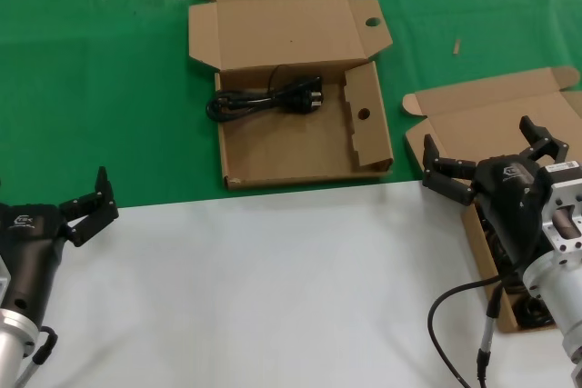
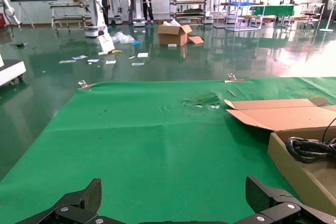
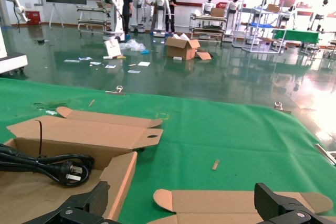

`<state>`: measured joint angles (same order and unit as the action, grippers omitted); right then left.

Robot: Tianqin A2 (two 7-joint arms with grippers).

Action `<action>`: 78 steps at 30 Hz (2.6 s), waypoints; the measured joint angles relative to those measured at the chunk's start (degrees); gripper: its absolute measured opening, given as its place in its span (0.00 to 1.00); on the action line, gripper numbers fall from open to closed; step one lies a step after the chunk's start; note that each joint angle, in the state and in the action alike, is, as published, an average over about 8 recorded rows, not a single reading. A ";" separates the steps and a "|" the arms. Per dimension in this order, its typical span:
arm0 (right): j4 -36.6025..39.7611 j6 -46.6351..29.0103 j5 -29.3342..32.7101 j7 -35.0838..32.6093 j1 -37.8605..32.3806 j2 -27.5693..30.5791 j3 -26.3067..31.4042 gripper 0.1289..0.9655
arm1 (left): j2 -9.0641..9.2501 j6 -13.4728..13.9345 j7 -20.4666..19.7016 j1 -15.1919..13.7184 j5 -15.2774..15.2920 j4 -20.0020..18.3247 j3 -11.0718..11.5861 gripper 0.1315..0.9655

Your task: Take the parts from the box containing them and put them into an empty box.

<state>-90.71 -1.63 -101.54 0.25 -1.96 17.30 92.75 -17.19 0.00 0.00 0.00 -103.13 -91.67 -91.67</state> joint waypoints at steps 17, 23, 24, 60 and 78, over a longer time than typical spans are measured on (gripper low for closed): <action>0.00 0.00 0.00 0.00 0.00 0.00 0.00 1.00 | 0.00 0.00 0.00 0.00 0.00 0.00 0.00 1.00; 0.00 0.00 0.00 0.00 0.00 0.00 0.00 1.00 | 0.00 0.00 0.00 0.00 0.00 0.00 0.00 1.00; 0.00 0.00 0.00 0.00 0.00 0.00 0.00 1.00 | 0.00 0.00 0.00 0.00 0.00 0.00 0.00 1.00; 0.00 0.00 0.00 0.00 0.00 0.00 0.00 1.00 | 0.00 0.00 0.00 0.00 0.00 0.00 0.00 1.00; 0.00 0.00 0.00 0.00 0.00 0.00 0.00 1.00 | 0.00 0.00 0.00 0.00 0.00 0.00 0.00 1.00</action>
<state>-90.71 -1.64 -101.53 0.25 -1.96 17.30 92.75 -17.19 0.00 0.00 0.00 -103.13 -91.67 -91.67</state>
